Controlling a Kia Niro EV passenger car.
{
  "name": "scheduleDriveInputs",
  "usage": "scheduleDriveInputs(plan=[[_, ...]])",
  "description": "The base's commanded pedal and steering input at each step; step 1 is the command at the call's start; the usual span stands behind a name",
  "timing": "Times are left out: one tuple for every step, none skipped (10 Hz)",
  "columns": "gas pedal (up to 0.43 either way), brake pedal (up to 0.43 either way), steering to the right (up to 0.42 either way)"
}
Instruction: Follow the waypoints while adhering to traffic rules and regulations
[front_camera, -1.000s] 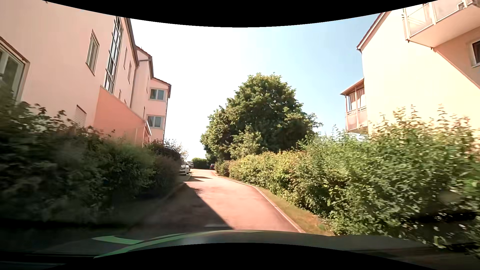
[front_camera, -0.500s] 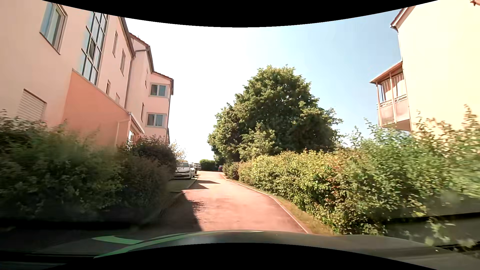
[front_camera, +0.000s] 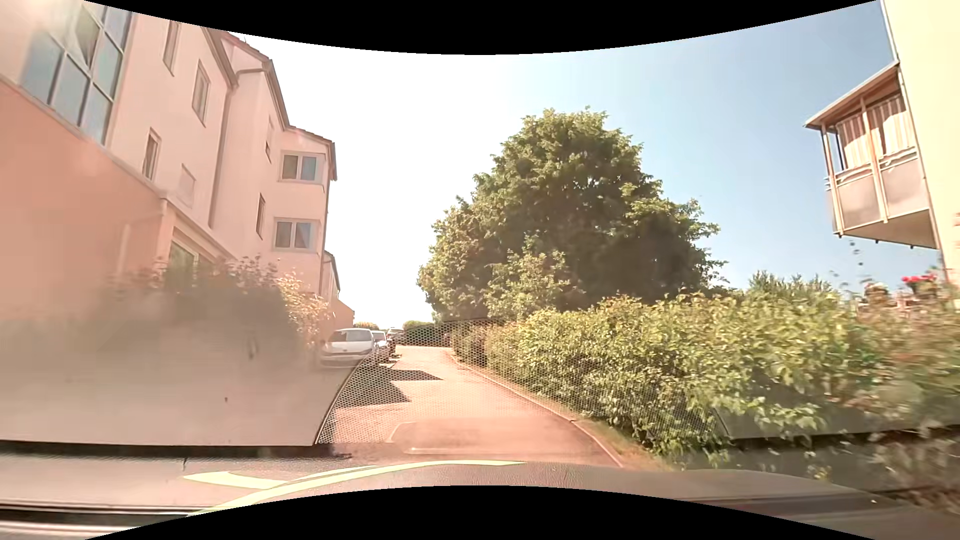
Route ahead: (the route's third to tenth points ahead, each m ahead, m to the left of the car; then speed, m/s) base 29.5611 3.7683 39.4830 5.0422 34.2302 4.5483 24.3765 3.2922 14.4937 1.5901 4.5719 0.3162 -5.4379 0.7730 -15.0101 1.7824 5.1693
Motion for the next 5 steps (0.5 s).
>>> scheduleDriveInputs(plan=[[0.260, 0.000, -0.025], [0.260, 0.000, -0.031], [0.260, 0.000, -0.043], [0.260, 0.000, -0.058], [0.248, 0.000, -0.071]])
